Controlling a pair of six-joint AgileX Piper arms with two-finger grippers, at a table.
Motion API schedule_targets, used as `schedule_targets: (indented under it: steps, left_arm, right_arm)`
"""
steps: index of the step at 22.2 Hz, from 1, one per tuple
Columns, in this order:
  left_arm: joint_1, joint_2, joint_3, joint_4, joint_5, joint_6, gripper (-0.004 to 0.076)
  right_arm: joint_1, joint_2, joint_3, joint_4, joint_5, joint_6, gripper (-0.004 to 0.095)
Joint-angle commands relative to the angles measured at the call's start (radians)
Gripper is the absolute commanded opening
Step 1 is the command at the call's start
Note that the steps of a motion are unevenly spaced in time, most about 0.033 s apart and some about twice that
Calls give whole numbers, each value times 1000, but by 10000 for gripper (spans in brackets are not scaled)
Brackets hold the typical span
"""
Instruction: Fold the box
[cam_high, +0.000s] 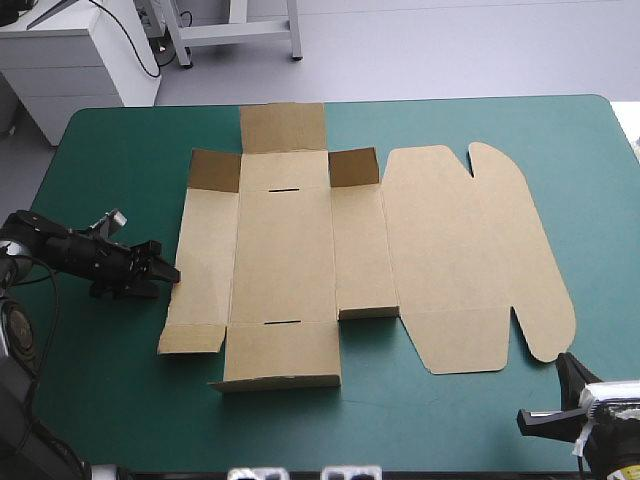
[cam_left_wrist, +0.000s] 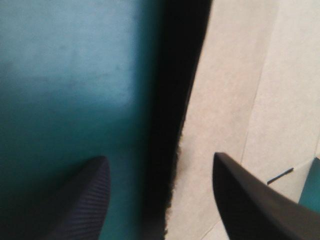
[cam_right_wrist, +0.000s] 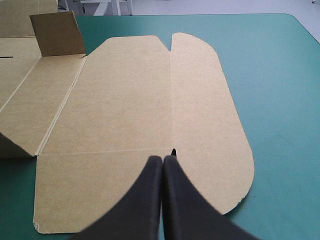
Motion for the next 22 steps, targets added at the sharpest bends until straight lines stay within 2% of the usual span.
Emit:
schedule_targets:
  steps: [1, 15, 22]
  left_arm:
    - [-7, -32, -22, -29, 48, -29, 551]
    - [-149, 28, -22, -41, 45, -51, 549]
    - [-149, 28, -22, -199, 70, -53, 549]
  right_arm:
    - [-5, -23, -23, 6, -74, -3, -20]
    - [-5, -23, -23, 6, -74, -3, -20]
    - [-5, -23, -23, 6, -74, -3, -20]
